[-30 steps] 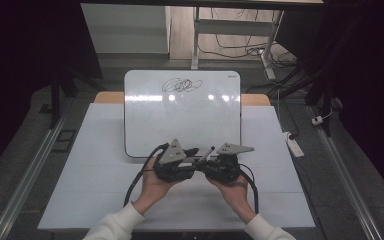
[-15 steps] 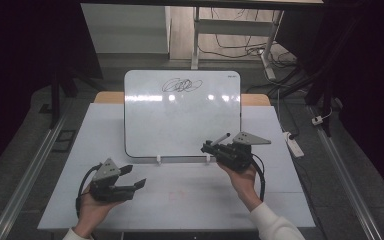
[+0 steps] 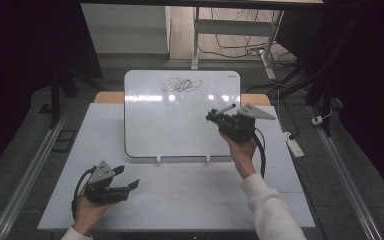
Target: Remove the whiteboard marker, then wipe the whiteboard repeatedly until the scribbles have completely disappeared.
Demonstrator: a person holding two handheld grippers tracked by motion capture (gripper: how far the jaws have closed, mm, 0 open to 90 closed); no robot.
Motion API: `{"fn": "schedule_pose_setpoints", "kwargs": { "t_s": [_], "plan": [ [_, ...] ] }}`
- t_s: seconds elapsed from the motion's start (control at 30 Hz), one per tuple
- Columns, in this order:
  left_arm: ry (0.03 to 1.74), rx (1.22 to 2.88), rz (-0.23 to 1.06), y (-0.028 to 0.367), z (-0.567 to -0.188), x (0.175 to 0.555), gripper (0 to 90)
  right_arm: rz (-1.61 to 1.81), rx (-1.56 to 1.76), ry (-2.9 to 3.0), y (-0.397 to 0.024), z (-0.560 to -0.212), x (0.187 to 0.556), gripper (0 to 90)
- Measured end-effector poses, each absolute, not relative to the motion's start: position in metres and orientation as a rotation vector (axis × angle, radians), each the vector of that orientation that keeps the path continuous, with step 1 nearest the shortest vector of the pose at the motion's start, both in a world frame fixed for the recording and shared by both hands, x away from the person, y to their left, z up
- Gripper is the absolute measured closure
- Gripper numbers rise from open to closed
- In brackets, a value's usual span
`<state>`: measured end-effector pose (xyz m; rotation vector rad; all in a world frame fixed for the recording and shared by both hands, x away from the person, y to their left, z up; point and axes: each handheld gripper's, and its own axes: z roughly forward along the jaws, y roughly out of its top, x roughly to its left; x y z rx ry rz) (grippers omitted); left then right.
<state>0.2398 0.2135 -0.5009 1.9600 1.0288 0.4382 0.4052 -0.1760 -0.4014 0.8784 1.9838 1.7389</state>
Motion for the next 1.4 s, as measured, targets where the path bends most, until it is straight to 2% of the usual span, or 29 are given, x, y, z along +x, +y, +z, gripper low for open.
{"fn": "schedule_pose_setpoints", "kwargs": {
  "t_s": [0.07, 0.1, 0.13, 0.27, 0.5, 0.73, 0.97, 1.17, 1.4],
  "plan": [
    [1.028, 1.959, 0.457, 0.214, -0.501, 0.239, 25.7, 1.717, 0.88, 1.972, -0.175, -0.396, 0.415, 77.6],
    [1.028, 1.949, 0.476, 0.216, -0.501, 0.237, 25.7, 1.713, 0.892, 1.947, -0.173, -0.386, 0.436, 77.6],
    [1.028, 1.949, 0.476, 0.216, -0.501, 0.237, 25.7, 1.713, 0.892, 1.947, -0.173, -0.386, 0.436, 77.6],
    [1.041, 1.93, 0.488, 0.219, -0.504, 0.238, 25.7, 1.683, 0.922, 1.902, -0.157, -0.377, 0.489, 77.6],
    [1.038, 1.95, 0.507, 0.217, -0.507, 0.24, 25.8, 1.615, 0.945, 1.87, -0.142, -0.38, 0.529, 77.6],
    [1.066, 1.942, 0.532, 0.221, -0.509, 0.237, 25.9, 1.608, 0.865, 1.99, -0.129, -0.394, 0.528, 77.7],
    [1.074, 1.944, 0.547, 0.222, -0.509, 0.235, 26.0, 1.601, 0.896, 1.896, -0.136, -0.387, 0.537, 77.6],
    [1.062, 1.936, 0.518, 0.22, -0.509, 0.241, 26.0, 1.584, 0.809, 1.978, -0.125, -0.394, 0.529, 77.6],
    [1.047, 1.93, 0.502, 0.218, -0.505, 0.246, 25.9, 1.605, 0.916, 1.871, -0.135, -0.384, 0.541, 77.6]
  ]
}}
